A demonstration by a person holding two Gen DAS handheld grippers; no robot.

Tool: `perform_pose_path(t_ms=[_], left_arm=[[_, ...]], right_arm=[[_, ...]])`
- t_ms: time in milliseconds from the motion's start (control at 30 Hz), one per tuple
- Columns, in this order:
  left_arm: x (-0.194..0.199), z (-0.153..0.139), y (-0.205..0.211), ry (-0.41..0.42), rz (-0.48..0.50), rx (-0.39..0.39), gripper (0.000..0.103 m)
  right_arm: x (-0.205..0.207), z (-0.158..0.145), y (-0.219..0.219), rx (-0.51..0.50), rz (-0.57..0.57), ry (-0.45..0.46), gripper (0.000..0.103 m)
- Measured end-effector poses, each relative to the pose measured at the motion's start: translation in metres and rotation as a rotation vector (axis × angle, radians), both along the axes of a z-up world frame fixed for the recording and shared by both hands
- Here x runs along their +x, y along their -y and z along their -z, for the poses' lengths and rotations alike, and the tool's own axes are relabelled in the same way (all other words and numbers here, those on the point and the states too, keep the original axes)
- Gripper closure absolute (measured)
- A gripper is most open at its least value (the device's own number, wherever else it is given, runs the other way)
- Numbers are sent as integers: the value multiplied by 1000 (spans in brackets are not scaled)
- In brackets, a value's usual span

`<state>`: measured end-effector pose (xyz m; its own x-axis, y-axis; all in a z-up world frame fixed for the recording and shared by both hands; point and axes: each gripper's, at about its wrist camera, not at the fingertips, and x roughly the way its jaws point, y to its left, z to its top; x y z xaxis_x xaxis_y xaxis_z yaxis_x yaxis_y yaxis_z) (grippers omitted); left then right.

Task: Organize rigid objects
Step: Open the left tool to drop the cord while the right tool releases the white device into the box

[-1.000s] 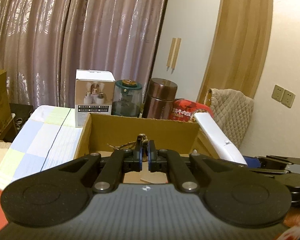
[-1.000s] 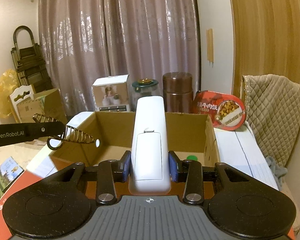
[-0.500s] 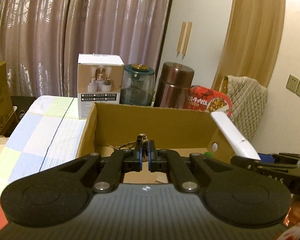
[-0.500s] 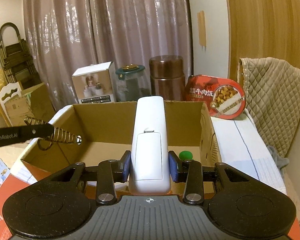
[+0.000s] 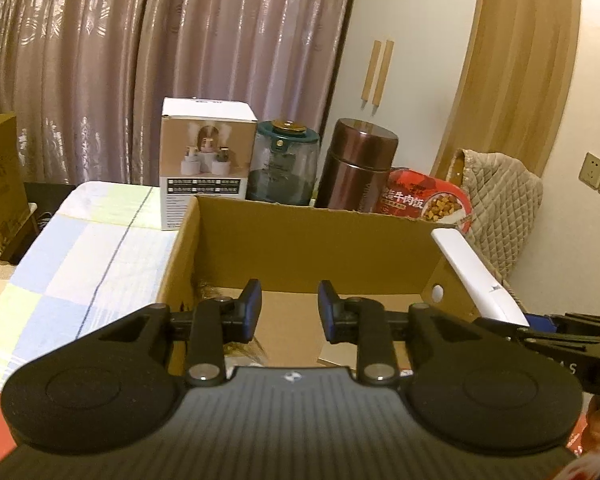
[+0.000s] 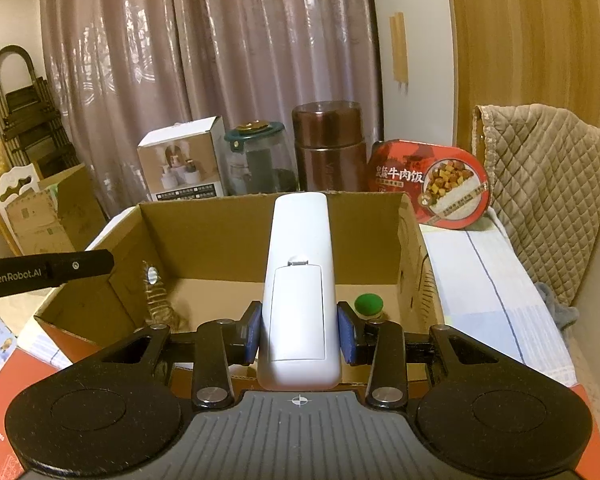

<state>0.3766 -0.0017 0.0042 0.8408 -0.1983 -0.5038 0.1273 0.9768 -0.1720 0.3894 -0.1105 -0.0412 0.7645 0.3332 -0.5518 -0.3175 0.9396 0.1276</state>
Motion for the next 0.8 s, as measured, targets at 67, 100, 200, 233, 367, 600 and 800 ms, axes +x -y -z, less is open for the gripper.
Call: perform_pose_path(t_ms=[67,100,200,233,367,600,800], left_arm=[[1,0,-2,-6,-3,0,78],[1,1,-2,-8,-6,1,78],[1,2,-3,-11,-3,4,78],[1,2,-3,-13,-1,4,78],[0,1,-2,-10,0,3,78],[0,1,0,-12,7,6,78],[-1,2,3,-11,14,9,78]], right_arm=[[0,0,-1,-2,-2,-2,68],[1,1,-1,-3,-2,-2,68],[1,1,-1,-4,-2,-5,68],[1,2,-1,-6,-3,-6,68],[1,3,-2,-9,-3,-8,68],[2,4,0,-11,3,-8,68],[4,6,2,-19,12,1,67]])
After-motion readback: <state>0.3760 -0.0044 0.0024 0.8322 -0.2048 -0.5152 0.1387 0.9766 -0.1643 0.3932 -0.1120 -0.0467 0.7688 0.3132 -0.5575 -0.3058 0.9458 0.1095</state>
